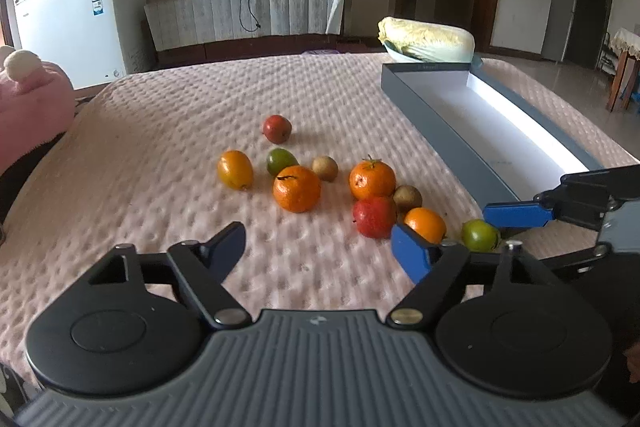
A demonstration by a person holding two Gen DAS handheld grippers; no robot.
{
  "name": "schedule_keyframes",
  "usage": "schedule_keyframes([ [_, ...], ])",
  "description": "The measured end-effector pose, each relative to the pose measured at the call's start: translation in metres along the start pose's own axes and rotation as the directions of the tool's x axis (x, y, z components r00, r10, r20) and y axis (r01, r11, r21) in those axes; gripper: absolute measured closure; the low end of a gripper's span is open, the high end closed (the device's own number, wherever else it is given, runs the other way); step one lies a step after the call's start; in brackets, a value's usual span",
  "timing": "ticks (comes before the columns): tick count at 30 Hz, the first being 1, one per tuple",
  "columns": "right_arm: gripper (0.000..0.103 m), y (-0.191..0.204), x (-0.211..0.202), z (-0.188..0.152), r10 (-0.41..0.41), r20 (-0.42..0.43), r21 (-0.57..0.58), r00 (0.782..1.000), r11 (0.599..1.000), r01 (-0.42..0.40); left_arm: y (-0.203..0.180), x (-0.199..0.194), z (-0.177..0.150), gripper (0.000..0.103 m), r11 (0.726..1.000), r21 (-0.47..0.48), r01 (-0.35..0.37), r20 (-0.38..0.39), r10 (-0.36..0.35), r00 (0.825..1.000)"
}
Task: Organize fruits
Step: 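Move the right tool toward the green lime while the left tool approaches the red apple, then close the right gripper on the green lime while the left gripper closes on the red apple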
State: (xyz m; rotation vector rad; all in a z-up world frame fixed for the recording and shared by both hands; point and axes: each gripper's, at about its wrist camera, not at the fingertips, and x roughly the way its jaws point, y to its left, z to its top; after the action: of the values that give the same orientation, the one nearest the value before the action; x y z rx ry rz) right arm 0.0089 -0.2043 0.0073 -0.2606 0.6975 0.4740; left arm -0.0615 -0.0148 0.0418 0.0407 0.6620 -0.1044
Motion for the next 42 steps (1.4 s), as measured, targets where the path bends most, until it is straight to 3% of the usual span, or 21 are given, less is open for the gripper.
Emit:
schedule_keyframes([
  [5, 0.056, 0.0, 0.004, 0.001, -0.04, -0.018, 0.016, 0.999, 0.999, 0.041, -0.007, 0.016, 0.006, 0.025, 1.0, -0.007, -0.009, -0.018, 0.008, 1.0],
  [12, 0.053, 0.015, 0.01, -0.005, -0.118, -0.036, -0.124, 0.992, 0.986, 0.113, -0.02, 0.037, 0.011, 0.027, 1.0, -0.019, -0.017, -0.049, 0.016, 0.999],
  [15, 0.052, 0.016, 0.012, -0.004, -0.125, -0.037, -0.145, 0.991, 0.982, 0.119, -0.025, 0.047, 0.011, 0.035, 1.0, -0.013, -0.024, -0.066, 0.023, 0.998],
  [19, 0.059, 0.014, 0.012, -0.003, -0.133, -0.035, -0.147, 0.991, 0.981, 0.127, -0.029, 0.057, 0.012, 0.043, 1.0, -0.026, -0.003, -0.095, 0.0, 0.995],
  [23, 0.058, 0.018, 0.014, -0.006, -0.148, -0.024, -0.184, 0.989, 0.973, 0.141, -0.036, 0.068, 0.01, 0.043, 1.0, -0.013, -0.014, -0.114, 0.013, 0.993],
  [27, 0.062, 0.013, 0.012, -0.004, -0.133, -0.03, -0.15, 0.991, 0.981, 0.127, -0.036, 0.073, 0.011, 0.044, 0.999, -0.032, -0.012, -0.106, 0.009, 0.994],
  [29, 0.073, 0.006, 0.01, -0.002, -0.127, -0.028, -0.115, 0.992, 0.986, 0.123, -0.036, 0.073, 0.011, 0.054, 1.0, -0.03, -0.009, -0.099, 0.006, 0.995],
  [31, 0.075, -0.001, 0.008, -0.001, -0.101, -0.028, -0.066, 0.995, 0.993, 0.099, -0.035, 0.073, 0.011, 0.061, 0.999, -0.031, -0.009, -0.095, 0.006, 0.996],
  [42, 0.07, -0.003, 0.006, -0.005, -0.084, -0.028, -0.061, 0.996, 0.995, 0.082, -0.017, 0.067, 0.009, 0.063, 0.996, -0.08, 0.025, -0.097, -0.033, 0.995],
])
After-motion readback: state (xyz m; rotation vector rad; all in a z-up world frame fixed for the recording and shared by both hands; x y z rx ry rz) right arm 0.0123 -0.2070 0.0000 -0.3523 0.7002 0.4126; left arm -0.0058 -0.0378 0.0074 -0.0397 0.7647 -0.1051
